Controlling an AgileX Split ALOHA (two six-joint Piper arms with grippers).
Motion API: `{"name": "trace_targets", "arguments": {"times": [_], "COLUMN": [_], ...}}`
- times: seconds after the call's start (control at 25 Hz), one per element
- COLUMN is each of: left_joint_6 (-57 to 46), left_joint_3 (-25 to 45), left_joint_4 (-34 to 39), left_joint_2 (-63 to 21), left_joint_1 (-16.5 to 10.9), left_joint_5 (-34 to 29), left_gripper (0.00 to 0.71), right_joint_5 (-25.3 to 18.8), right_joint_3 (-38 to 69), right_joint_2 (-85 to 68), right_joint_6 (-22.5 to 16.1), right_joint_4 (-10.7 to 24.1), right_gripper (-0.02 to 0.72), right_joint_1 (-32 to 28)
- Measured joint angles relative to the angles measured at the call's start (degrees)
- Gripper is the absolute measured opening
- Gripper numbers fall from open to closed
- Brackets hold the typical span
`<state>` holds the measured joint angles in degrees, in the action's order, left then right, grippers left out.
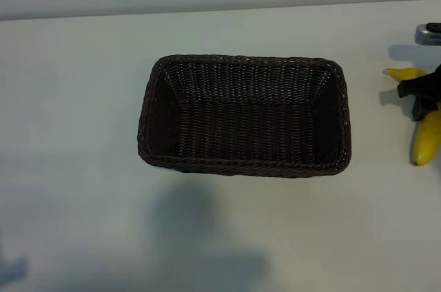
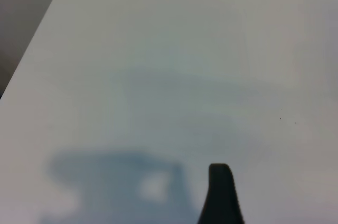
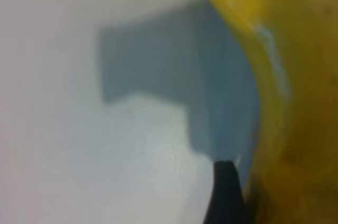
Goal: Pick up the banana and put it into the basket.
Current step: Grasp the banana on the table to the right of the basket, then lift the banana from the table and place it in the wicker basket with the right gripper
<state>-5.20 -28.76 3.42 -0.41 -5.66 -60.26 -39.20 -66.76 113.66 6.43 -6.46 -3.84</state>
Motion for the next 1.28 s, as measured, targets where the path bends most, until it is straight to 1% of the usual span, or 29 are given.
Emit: {"name": "trace_targets", "arguments": {"times": [0.04, 0.08, 0.2, 0.28, 0.4, 0.52, 0.6, 0.64, 0.68, 0.84, 0.96, 1.08, 1.2, 1.28], "left_joint_6": [0.0, 0.0, 0.0, 0.0, 0.0, 0.0, 0.0, 0.0, 0.0, 0.0, -0.1, -0.1, -0.1, -0.1], "left_joint_3": [0.0, 0.0, 0.0, 0.0, 0.0, 0.0, 0.0, 0.0, 0.0, 0.0, 0.0, 0.0, 0.0, 0.0], "left_joint_4": [0.0, 0.0, 0.0, 0.0, 0.0, 0.0, 0.0, 0.0, 0.0, 0.0, 0.0, 0.0, 0.0, 0.0], "left_joint_2": [0.0, 0.0, 0.0, 0.0, 0.0, 0.0, 0.0, 0.0, 0.0, 0.0, 0.0, 0.0, 0.0, 0.0], "left_joint_1": [0.0, 0.0, 0.0, 0.0, 0.0, 0.0, 0.0, 0.0, 0.0, 0.0, 0.0, 0.0, 0.0, 0.0], "left_joint_5": [0.0, 0.0, 0.0, 0.0, 0.0, 0.0, 0.0, 0.0, 0.0, 0.0, 0.0, 0.0, 0.0, 0.0], "left_gripper": [0.562, 0.562, 0.562, 0.562, 0.562, 0.562, 0.562, 0.562, 0.562, 0.562, 0.562, 0.562, 0.562, 0.562], "right_joint_5": [0.0, 0.0, -0.8, -2.5, -8.6, -16.0, -20.0, -21.2, -21.4, -19.0, -15.8, -12.2, -8.6, -6.6], "right_joint_3": [0.0, 0.0, 0.0, -0.4, -3.9, -9.5, -13.2, -14.8, -16.0, -17.3, -17.5, -17.5, -17.5, -17.5], "right_joint_2": [0.0, -0.1, -1.8, -4.7, -9.8, -13.9, -15.0, -15.1, -15.1, -14.9, -13.5, -11.4, -9.2, -7.6], "right_joint_6": [0.0, 0.0, 0.0, 0.1, 0.1, 0.8, 1.8, 2.3, 2.7, 4.5, 8.2, 15.3, 21.9, 24.0], "right_joint_4": [0.0, 0.1, 0.1, 0.3, 1.0, 1.5, 1.6, 1.6, 1.6, 1.6, 2.1, 3.5, 3.9, 4.0], "right_gripper": [0.442, 0.423, 0.423, 0.423, 0.423, 0.423, 0.423, 0.423, 0.423, 0.423, 0.423, 0.423, 0.423, 0.423], "right_joint_1": [0.0, 0.0, 0.0, 0.0, 0.2, 1.5, 3.9, 5.9, 8.2, 18.7, 25.8, 31.1, 34.7, 36.6]}}
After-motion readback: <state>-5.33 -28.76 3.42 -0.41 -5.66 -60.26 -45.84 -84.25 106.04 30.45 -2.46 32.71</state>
